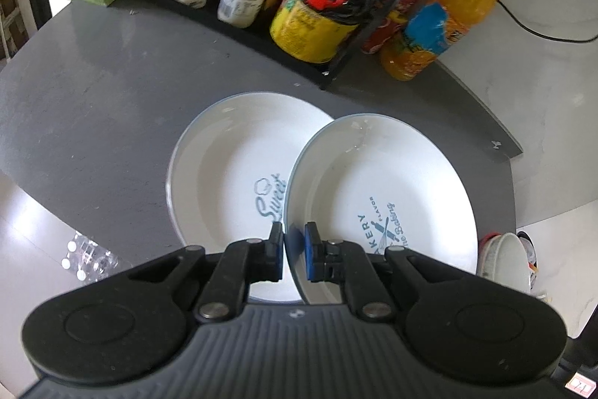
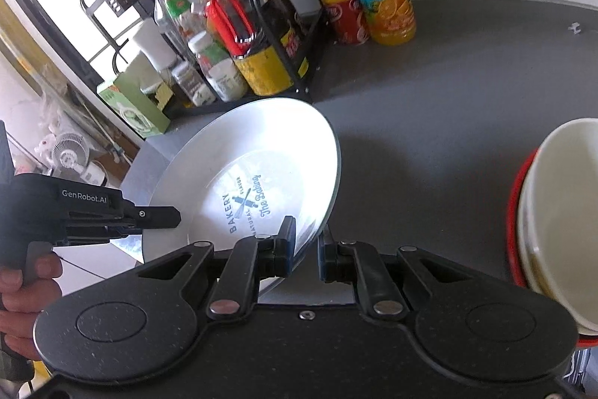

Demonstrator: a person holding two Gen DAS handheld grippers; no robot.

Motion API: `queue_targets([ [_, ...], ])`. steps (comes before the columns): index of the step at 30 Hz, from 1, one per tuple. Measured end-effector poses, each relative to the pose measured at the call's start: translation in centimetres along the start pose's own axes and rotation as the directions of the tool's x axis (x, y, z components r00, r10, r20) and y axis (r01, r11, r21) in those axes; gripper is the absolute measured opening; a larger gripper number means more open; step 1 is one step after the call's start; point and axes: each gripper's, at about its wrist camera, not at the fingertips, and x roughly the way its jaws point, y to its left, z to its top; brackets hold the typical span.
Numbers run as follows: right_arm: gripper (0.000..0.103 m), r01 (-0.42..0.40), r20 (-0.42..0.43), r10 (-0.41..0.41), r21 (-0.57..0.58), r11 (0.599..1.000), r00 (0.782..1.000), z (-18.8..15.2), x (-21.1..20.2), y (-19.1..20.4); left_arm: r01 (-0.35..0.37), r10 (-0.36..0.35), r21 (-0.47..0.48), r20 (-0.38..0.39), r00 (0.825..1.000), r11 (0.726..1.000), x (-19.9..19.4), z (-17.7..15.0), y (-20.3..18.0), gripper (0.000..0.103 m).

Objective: Organize plates and bowls
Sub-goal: 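Lower the 'BAKERY' plate onto the 'Sweet' plate and open the right gripper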

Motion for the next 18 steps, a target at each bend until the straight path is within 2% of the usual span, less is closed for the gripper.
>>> queue_targets([
  [9,0.012,0.039,-0.068,-0.038,0.012,0.999,0.997,-0.1,2.8,1.0,-0.023,0.022,-0.014,-0.068,0.997,1.000,2.5,1.0,2.7,0.009],
  [18,0.012,0.088,-0.112,-0.084,0.032,0.996,0.990,-0.2,4.6,1.3,-0.036,0.035,0.001,-0.118,0.992,0.999,4.9,1.9,3.8,0.009],
])
